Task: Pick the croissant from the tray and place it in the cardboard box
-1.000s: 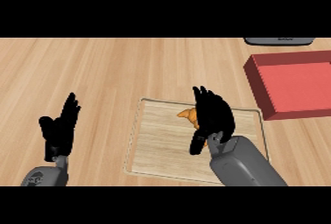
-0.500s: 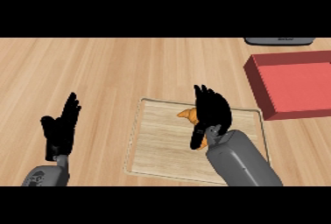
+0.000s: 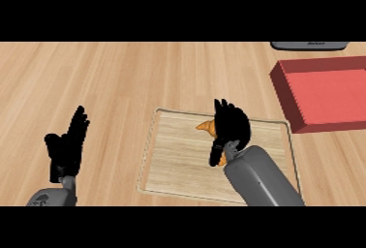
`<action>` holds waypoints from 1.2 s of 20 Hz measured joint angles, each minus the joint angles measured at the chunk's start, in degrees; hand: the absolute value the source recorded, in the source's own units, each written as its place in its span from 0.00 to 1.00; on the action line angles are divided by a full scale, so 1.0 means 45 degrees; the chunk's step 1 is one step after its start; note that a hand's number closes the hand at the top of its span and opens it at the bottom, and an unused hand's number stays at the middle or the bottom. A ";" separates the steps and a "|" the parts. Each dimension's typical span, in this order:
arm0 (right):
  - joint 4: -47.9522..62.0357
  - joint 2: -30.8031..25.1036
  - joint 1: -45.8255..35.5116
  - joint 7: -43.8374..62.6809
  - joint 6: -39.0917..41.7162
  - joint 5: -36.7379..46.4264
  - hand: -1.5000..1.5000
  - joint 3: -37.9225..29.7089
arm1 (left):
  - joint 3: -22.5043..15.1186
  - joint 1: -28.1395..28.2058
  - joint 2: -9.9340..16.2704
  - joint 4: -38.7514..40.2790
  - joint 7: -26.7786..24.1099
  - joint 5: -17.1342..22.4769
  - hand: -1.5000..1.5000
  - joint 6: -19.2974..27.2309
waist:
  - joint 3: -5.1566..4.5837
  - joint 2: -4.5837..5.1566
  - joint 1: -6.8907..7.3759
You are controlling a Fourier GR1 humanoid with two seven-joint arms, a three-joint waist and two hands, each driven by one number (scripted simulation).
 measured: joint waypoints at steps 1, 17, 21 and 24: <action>0.0207 0.0016 -0.0120 -0.0030 -0.0088 -0.0026 0.00 -0.0031 | 0.0081 -0.0031 0.0027 -0.0026 0.0104 0.0013 0.50 -0.0092 | 0.0000 0.0004 0.0002; -0.0815 -0.2253 0.1459 -0.5360 -0.1092 0.0408 1.00 0.1356 | 0.0584 -0.0133 -0.0121 0.0218 0.0140 -0.0219 0.50 -0.0056 | -0.0003 -0.0212 -0.0456; -0.2457 -0.4539 0.3113 -0.8600 -0.1032 -0.0067 1.00 0.2180 | 0.0835 0.0105 -0.0009 0.0173 0.0133 -0.0110 0.50 0.0010 | 0.0006 -0.0336 -0.0812; -0.3649 -0.6766 0.4464 -1.0957 -0.1517 -0.0418 1.00 0.2029 | 0.0963 0.0272 0.0036 0.0109 0.0056 -0.0040 0.50 0.0016 | 0.0011 -0.0321 -0.1027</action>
